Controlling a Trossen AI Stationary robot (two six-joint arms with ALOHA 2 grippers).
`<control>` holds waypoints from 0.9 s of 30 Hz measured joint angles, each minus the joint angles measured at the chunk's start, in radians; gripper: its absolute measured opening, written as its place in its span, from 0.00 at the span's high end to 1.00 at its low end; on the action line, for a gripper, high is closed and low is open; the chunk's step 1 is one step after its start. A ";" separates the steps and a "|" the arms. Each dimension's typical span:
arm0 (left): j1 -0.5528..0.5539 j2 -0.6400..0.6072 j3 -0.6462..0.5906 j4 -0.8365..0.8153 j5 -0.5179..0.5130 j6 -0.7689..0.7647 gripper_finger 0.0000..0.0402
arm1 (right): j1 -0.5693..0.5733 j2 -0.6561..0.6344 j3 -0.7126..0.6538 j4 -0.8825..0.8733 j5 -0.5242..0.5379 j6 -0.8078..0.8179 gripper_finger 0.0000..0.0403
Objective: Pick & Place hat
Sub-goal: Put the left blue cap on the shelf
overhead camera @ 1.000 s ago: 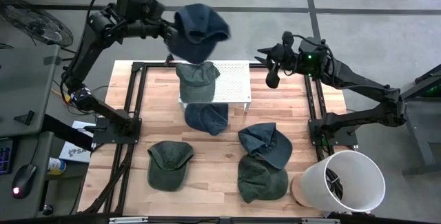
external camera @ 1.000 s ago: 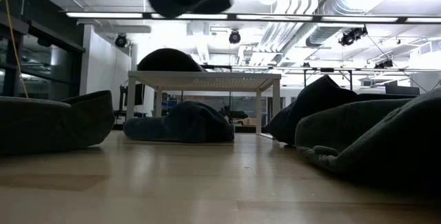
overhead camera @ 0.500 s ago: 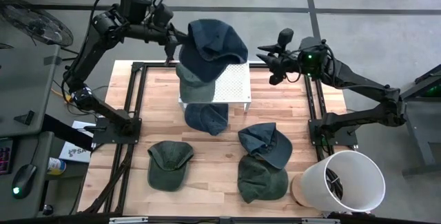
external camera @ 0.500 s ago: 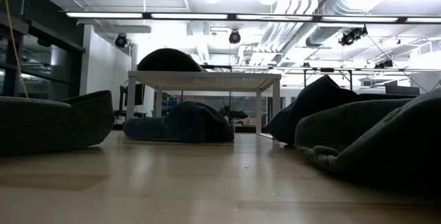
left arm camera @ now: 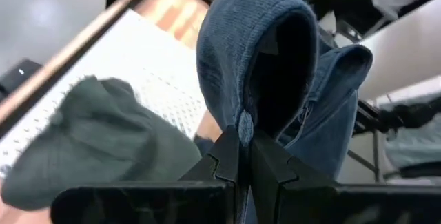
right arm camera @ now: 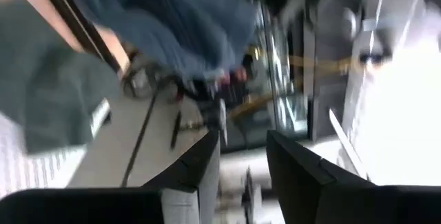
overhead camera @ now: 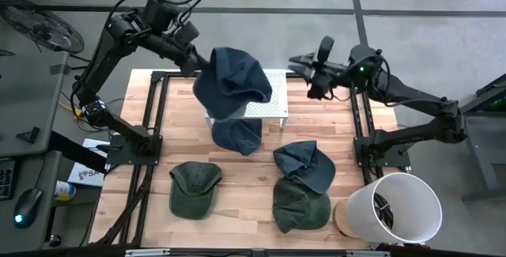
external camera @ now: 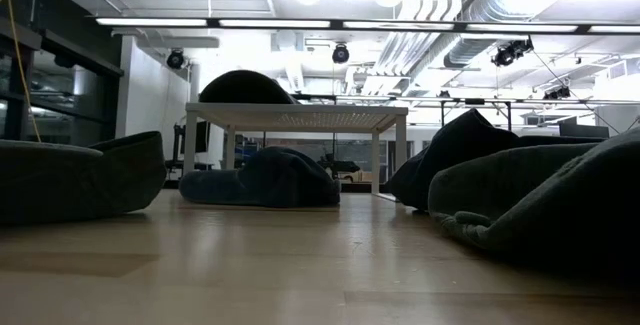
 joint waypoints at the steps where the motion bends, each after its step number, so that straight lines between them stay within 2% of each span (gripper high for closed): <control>1: 0.000 0.000 0.000 -0.011 0.019 0.003 0.97 | 0.017 0.000 0.000 -0.004 -0.012 -0.005 0.72; 11: 0.000 0.000 0.000 -0.119 0.249 0.043 0.97 | 0.174 0.050 0.000 -0.046 0.001 -0.201 0.72; 17: 0.000 0.000 -0.001 -0.170 0.271 0.043 0.97 | 0.259 0.099 0.000 0.018 0.119 -0.295 0.72; 22: -0.015 0.000 -0.038 -0.180 0.305 0.039 0.97 | 0.297 0.120 0.000 0.103 0.117 -0.307 0.72; 27: -0.049 0.000 -0.090 -0.171 0.307 0.039 0.97 | 0.311 0.141 0.000 0.109 0.122 -0.331 0.72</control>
